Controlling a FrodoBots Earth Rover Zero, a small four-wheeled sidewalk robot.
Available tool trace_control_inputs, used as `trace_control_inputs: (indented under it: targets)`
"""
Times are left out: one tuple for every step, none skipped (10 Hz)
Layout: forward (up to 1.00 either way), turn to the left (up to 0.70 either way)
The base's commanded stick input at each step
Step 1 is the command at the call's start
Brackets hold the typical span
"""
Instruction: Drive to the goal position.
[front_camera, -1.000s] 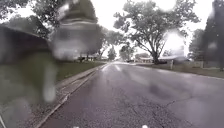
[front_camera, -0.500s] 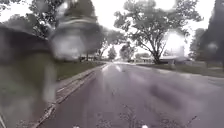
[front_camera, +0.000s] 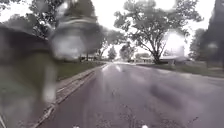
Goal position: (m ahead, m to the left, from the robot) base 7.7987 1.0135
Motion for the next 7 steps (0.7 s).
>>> trace_control_inputs:
  targets:
    - [0.50,0.00]
    - [0.50,0.00]
    - [0.50,0.00]
    - [0.50,0.00]
    - [0.50,0.00]
    - [0.50,0.00]
    - [0.50,0.00]
